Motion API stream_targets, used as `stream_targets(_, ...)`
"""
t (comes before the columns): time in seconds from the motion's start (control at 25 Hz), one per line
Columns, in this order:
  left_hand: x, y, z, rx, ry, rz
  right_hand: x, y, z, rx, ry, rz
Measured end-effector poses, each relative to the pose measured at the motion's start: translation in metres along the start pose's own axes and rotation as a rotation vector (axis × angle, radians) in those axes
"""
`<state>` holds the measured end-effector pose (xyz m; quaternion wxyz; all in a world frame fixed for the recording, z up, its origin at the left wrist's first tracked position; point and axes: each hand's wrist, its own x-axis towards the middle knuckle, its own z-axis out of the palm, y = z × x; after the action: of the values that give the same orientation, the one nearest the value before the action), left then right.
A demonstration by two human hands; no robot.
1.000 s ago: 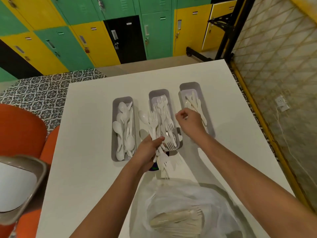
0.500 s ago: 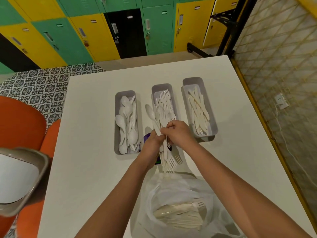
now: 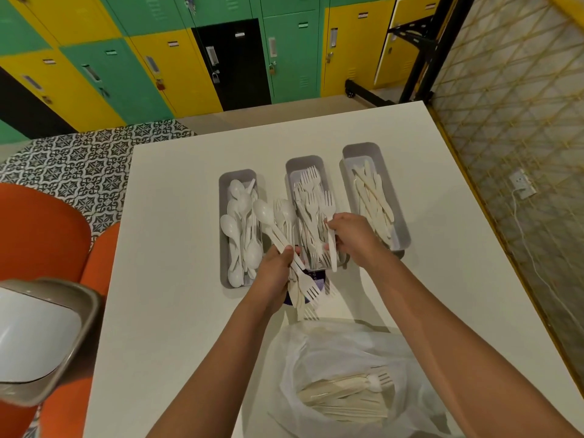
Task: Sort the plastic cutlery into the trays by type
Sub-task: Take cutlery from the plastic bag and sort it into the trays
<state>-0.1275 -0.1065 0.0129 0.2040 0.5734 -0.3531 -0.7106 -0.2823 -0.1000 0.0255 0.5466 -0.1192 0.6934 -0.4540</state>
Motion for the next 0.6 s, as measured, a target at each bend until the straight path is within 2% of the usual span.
stream_targets(0.2, 0.007, -0.003, -0.013, -0.001, -0.007, 0.005, 0.018, -0.003, 0.012, -0.375, 0.079, -0.151)
stream_targets(0.4, 0.006, -0.004, -0.017, -0.018, -0.047, 0.024, 0.017, -0.006, 0.022, -0.593, 0.157, -0.327)
stream_targets(0.48, 0.005, -0.005, -0.018, -0.009, -0.060, 0.019, 0.007, -0.005, 0.028, -0.617, 0.138, -0.386)
stream_targets(0.6, 0.004, -0.008, -0.019, 0.023, -0.076, 0.030, -0.009, 0.002, 0.040, -0.492, 0.024, -0.329)
